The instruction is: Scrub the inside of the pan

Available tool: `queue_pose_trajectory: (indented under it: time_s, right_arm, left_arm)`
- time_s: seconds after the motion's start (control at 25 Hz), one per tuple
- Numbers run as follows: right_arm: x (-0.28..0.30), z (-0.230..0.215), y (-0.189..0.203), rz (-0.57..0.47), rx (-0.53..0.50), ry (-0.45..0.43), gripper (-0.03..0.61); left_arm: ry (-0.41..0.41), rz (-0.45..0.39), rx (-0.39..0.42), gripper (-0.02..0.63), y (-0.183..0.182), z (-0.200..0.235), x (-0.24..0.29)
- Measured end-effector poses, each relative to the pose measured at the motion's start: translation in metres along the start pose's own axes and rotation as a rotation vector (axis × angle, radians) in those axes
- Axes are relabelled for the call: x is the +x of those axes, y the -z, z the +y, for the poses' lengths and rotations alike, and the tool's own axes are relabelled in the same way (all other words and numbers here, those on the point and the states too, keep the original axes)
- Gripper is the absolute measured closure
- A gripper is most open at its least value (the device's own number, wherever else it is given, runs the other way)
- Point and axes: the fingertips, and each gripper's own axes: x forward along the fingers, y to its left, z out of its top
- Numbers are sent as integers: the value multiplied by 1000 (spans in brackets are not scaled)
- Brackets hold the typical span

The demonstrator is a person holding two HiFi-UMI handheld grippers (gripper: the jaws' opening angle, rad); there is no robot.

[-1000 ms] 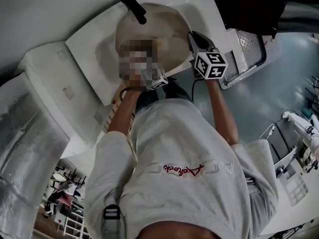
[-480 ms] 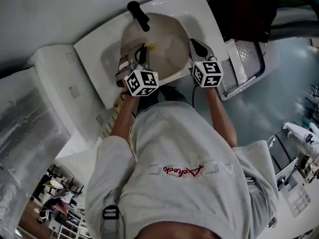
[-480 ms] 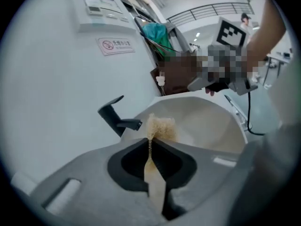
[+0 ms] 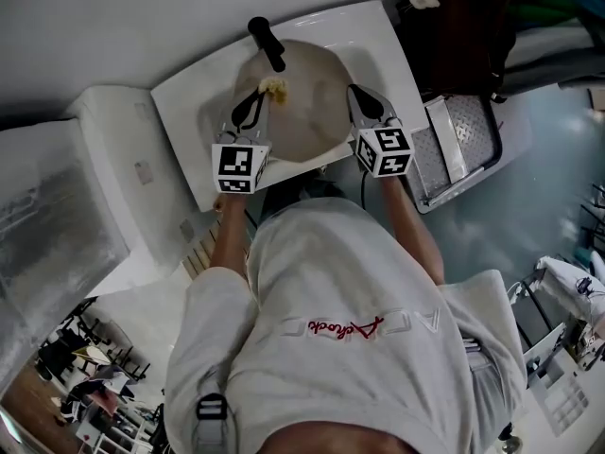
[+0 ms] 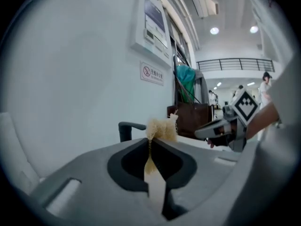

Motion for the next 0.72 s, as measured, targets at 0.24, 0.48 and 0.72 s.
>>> queue_pose_trajectory:
  time_s: [0.24, 0.48, 0.72]
  right_arm:
    - [-9, 8, -20, -67, 14, -58, 572]
    - [-20, 12, -24, -92, 19, -71, 572]
    - [-34, 23, -22, -111, 16, -72, 572]
  left_arm:
    - [-22, -154, -177, 595, -28, 5, -19]
    - [-47, -177, -174, 595, -34, 3, -33]
    - [-41, -174, -158, 595, -32, -5, -46]
